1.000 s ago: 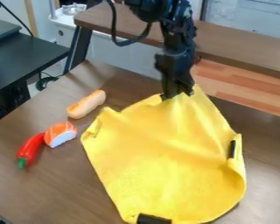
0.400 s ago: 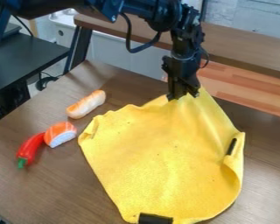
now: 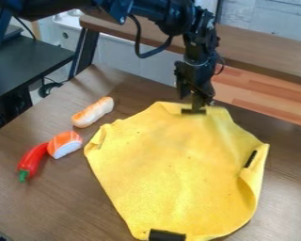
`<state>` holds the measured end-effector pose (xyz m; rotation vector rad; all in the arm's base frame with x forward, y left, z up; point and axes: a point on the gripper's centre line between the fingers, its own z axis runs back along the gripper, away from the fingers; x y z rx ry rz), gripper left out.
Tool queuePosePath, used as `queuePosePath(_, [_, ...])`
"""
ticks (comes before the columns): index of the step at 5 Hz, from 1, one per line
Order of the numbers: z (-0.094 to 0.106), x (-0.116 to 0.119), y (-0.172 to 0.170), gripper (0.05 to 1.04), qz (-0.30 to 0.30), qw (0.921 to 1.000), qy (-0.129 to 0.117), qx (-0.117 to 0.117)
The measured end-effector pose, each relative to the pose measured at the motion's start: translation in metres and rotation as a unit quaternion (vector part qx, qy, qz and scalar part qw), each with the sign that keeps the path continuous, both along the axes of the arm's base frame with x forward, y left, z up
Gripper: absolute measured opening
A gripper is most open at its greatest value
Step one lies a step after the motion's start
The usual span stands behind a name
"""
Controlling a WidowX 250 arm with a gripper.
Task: Unfold the cloth from bottom left to top right
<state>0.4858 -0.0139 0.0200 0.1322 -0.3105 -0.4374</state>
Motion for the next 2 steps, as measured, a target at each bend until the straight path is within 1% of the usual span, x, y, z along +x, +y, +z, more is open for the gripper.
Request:
queuePosePath(1, [0.003, -0.002, -0.001, 0.996, -0.004, 0.9999, -0.01, -0.004])
queuePosePath(2, [0.026, -0.008, -0.007, 1.001, 0.0, 0.9992, -0.032, -0.026])
